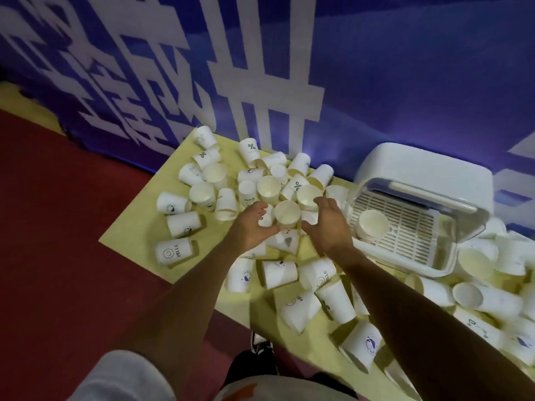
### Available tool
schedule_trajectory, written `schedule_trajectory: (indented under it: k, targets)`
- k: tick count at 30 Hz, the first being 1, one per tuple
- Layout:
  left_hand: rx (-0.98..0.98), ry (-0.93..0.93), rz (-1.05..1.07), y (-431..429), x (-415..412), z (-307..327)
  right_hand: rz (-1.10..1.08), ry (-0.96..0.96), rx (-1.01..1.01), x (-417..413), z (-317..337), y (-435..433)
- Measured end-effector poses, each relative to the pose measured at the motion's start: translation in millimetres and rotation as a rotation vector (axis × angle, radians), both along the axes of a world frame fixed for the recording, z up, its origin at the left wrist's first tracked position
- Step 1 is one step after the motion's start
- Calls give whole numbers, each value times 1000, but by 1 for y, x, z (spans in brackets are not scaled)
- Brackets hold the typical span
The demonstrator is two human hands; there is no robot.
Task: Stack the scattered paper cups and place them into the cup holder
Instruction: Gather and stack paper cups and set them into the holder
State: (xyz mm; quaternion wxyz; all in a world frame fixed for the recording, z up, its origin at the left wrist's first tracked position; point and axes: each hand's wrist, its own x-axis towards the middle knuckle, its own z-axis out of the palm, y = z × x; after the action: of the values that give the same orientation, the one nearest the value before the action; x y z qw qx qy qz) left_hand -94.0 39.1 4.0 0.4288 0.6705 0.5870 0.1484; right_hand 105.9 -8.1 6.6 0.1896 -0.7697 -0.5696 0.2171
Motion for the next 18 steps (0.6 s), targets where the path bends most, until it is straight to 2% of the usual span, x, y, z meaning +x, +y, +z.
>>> schedule_trajectory:
  k: [14,18]
  targets:
    - [-5,108,342,-6,-171,-18,342,36,-63,-152,-19,63]
    - [-17,243,336,-6,-206,-22,435,48,-83,-191,-30,78]
